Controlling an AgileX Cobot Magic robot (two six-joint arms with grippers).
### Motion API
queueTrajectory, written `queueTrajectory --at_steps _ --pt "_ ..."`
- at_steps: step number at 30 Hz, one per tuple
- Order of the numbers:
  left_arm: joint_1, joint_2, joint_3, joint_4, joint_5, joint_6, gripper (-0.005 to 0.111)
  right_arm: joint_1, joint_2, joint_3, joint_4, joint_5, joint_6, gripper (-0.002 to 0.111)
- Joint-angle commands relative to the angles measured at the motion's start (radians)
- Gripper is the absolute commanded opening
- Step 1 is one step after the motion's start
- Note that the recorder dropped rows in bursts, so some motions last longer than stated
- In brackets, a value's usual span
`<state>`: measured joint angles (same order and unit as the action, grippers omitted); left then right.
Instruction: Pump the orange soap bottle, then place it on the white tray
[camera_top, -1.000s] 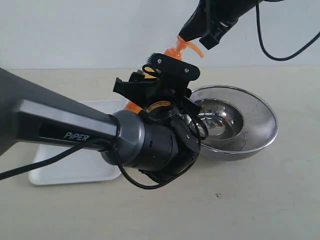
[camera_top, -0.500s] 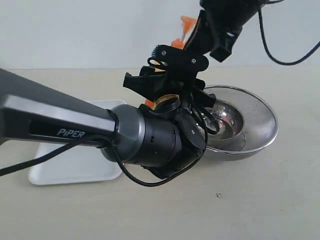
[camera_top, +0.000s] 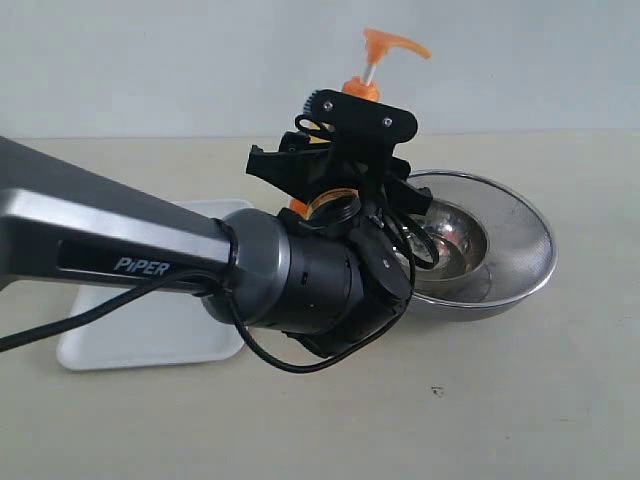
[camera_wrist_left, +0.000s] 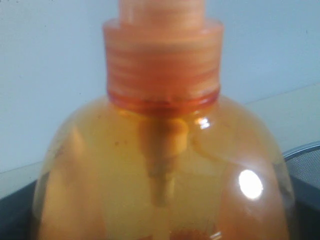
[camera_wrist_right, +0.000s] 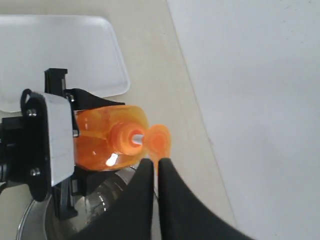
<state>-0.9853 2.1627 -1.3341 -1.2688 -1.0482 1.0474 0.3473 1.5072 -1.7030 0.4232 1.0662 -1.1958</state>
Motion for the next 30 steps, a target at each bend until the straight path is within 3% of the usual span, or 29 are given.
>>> queueTrajectory --at_steps 1,15,20,30 --pt "-0.003 -0.027 -0.015 0.065 -0.062 0.000 0.005 0.000 -0.041 -0.007 -0.036 -0.054 0.045 0.000" --pt "-0.003 -0.027 -0.015 0.065 -0.062 0.000 0.005 0.000 -0.147 -0.007 -0.244 -0.133 0.281 0.000" --pt "-0.003 -0.027 -0.015 0.065 -0.057 0.000 0.005 0.000 -0.234 0.001 -0.499 -0.147 0.519 0.000" --pt "-0.003 -0.027 -0.015 0.065 -0.057 0.000 0.005 0.000 -0.583 0.315 -0.789 -0.329 0.867 0.000"
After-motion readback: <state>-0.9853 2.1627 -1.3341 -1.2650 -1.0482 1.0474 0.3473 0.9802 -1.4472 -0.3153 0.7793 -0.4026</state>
